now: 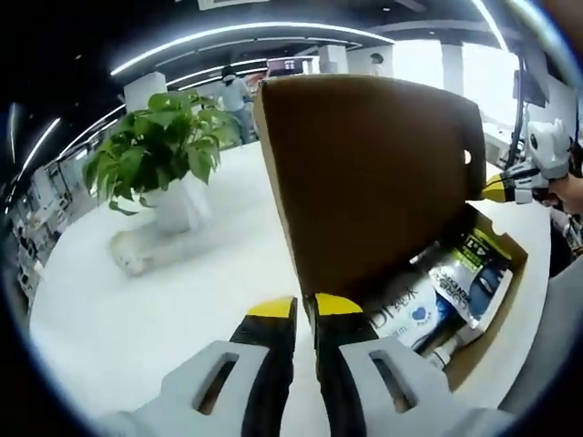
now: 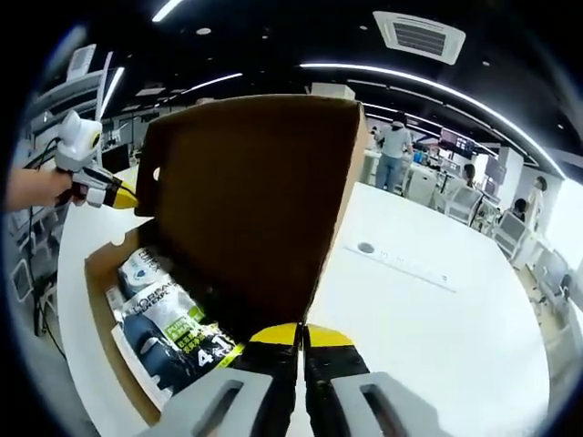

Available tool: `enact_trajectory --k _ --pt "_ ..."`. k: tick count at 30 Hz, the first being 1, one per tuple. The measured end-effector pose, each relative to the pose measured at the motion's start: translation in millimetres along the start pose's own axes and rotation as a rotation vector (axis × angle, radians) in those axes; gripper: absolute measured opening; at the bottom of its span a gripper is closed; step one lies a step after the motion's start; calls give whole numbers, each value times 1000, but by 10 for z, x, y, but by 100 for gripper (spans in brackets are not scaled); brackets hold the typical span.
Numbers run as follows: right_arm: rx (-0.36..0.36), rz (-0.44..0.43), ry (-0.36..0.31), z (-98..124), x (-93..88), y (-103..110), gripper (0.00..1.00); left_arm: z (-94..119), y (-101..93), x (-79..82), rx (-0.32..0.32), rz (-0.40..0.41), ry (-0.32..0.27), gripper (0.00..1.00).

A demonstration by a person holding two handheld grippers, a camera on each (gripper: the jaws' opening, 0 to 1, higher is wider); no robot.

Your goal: Operate the shoe box by opening the lid, removing the specified soft item, and placing it in the target area until the item is outside and the box remains undamaged.

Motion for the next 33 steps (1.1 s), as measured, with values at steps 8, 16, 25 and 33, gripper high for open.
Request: enact_trajectory --k 8,16,25,33 --pt "3 -9 -4 -14 35 -15 0 -23 7 20 0 -11 -1 2" --pt "9 -26 -4 -20 47 -26 0 -35 16 37 -8 -5 7 2" --pt "14 -37 3 -28 63 -43 0 -50 24 57 -16 -6 18 2" --pt "25 -51 18 -35 75 -54 0 -75 42 75 -20 11 34 1"
Point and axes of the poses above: the point that each gripper's makers call its tool centre point, and the gripper's own axes: z roughly backward along the fingers, y roughly to its left, x roughly out of its top, the point moved 3 cm from there along z, roughly backward along the fingers, and after that the axes turned 1 degree about y, right-handed, at the moved point
